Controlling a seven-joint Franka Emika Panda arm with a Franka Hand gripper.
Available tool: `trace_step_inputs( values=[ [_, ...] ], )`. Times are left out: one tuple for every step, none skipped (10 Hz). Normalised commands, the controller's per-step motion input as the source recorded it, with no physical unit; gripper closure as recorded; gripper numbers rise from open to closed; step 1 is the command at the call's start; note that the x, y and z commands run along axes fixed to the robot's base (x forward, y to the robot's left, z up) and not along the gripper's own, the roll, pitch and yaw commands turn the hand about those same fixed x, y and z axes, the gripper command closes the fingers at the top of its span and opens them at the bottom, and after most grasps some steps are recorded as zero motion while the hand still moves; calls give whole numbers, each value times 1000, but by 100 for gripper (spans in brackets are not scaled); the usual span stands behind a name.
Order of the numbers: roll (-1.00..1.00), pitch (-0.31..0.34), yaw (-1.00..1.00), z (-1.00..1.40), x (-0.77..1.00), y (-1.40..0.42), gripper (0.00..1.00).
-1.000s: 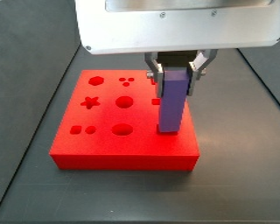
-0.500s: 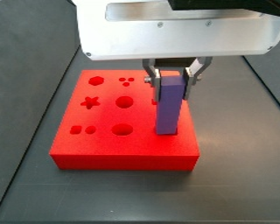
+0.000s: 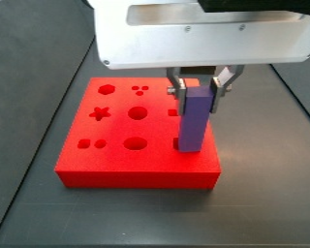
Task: Insert the rectangle object.
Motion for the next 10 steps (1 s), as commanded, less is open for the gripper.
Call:
trace_step_inputs(
  values=[
    [37, 31, -160, -209, -71, 111, 100],
    [0, 17, -180, -137, -154, 89, 100],
    [0, 0, -163, -83, -123, 94, 100],
    [0, 0, -140, -71, -54, 91, 100],
    [0, 0, -109, -40, 0, 60, 100],
    [0, 0, -20, -57, 0, 0, 100],
    [0, 29, 0, -26, 26, 34, 100],
    [34, 50, 0, 0, 40, 69, 100],
    [34, 49, -3, 0, 0, 77, 100],
    [43, 46, -80, 0, -9, 23, 100]
  ],
)
